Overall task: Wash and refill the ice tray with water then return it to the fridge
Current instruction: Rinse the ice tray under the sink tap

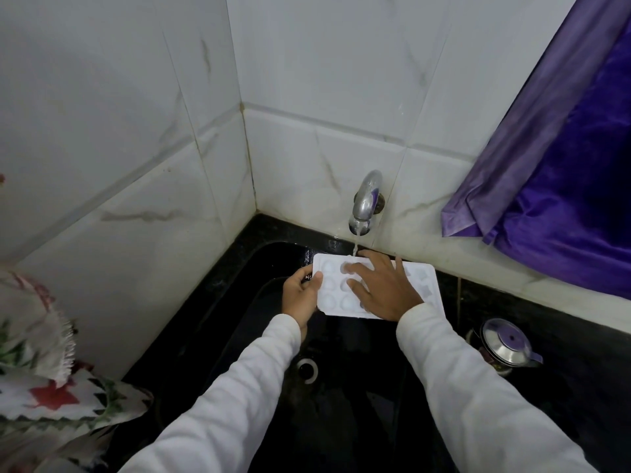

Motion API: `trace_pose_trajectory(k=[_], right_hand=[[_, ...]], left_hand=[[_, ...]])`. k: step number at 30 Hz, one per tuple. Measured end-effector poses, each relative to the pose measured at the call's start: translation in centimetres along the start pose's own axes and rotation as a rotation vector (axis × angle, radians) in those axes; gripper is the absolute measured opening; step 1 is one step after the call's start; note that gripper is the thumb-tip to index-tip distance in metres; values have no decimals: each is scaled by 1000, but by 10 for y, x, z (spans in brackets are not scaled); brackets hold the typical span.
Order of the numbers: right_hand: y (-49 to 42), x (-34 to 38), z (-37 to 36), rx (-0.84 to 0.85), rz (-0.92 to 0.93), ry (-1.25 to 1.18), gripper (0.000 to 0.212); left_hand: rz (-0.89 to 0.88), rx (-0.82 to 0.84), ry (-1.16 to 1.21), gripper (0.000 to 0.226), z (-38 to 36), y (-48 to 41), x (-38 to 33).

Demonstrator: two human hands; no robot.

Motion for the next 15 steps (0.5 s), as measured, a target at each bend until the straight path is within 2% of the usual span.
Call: trace_pose_trajectory(k=[2,4,8,12,15], right_hand=[[0,-1,-1,6,0,3,40],[1,-1,-1,3,-1,9,33],[1,0,0,37,-3,32,35],[1,2,2,-17,-8,7,32],[2,5,1,-17,-10,22,49]], left_hand=[[5,3,1,23,-1,2,-1],[8,8,-2,24,-2,2,0],[5,18,-7,24,-3,3,-1],[-2,15,-6,22,-4,3,-1],[-2,12,-4,21,-3,1,-2]])
Point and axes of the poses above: each hand's wrist, its own y-axis away from the middle knuckle, its own z-axis out of the back of the hand, x = y × z, the point moved 3 cm from there along -y, towards the middle knuckle, and after that the axes turned 12 degrees about y, right-handed, at the moved point
